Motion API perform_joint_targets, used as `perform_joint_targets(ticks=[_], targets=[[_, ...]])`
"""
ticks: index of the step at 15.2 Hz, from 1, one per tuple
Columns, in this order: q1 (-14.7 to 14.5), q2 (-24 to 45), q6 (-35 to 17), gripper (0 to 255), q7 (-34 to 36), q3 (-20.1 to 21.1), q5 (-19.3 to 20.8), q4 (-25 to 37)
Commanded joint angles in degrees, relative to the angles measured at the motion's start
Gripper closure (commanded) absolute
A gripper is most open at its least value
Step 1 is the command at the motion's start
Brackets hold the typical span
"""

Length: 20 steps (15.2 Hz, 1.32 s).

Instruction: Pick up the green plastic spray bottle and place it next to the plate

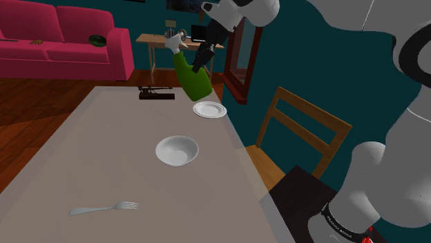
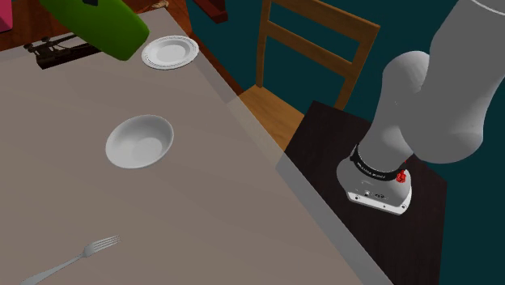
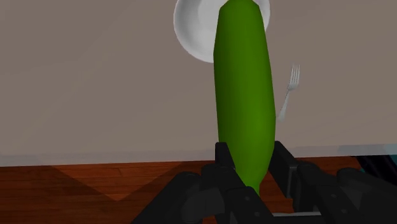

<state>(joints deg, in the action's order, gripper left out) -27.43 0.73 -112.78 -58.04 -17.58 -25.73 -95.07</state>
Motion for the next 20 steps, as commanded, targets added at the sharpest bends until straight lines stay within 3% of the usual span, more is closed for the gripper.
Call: perform_joint_targets(ticks=[1,9,12,14,16,20], targets=[[1.44,3.22,2.23,255,-2.32,-1.34,-1.64,4.16],[11.16,21.31,13.82,255,-8.54,-4.16,-9.8,28.7],[17.27,31.14,20.16,255,-8.37,-3.66,-13.23,44.02],[23.02,40.76,26.3,255,-5.79,-2.11,-15.6,60.59],[21.1,37.44,22.9,255,-7.89,-2.58,-14.76,53.1],[18.81,34.13,18.29,255,-10.56,-3.25,-14.13,44.28]])
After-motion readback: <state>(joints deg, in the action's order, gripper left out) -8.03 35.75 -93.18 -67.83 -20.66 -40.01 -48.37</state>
